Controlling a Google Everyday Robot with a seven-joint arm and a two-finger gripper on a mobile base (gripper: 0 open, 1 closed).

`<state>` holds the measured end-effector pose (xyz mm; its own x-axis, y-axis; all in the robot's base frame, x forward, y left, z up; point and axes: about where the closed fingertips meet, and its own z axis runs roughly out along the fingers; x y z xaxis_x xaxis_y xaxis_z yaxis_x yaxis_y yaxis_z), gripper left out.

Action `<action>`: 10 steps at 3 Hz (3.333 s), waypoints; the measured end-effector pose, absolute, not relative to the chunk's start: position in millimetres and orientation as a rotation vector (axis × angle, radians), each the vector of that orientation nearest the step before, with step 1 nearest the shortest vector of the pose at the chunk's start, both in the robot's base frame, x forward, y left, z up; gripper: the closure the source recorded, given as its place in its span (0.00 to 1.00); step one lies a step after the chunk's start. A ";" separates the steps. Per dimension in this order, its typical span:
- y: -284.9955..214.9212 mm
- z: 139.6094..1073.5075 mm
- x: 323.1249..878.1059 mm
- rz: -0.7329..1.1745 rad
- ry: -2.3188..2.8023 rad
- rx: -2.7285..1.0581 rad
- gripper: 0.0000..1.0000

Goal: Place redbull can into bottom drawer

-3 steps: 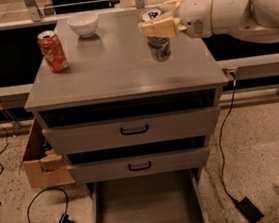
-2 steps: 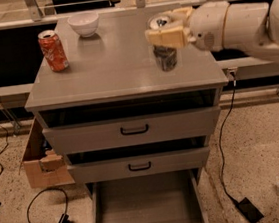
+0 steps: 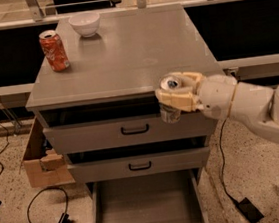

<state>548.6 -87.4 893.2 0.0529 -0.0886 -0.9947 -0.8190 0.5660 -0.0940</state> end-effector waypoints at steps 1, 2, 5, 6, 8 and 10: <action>-102.3 829.2 518.6 0.678 1.491 -0.802 1.00; -112.8 771.7 509.3 0.697 1.549 -0.753 1.00; -43.4 686.0 488.8 0.837 1.396 -0.942 1.00; -10.4 631.3 482.5 0.882 1.345 -1.001 1.00; 26.2 573.5 482.2 0.943 1.352 -1.034 1.00; 77.2 455.6 502.6 1.064 1.397 -1.023 1.00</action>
Offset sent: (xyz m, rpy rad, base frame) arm -0.0469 -0.0444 -0.1881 0.0268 0.1918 -0.1026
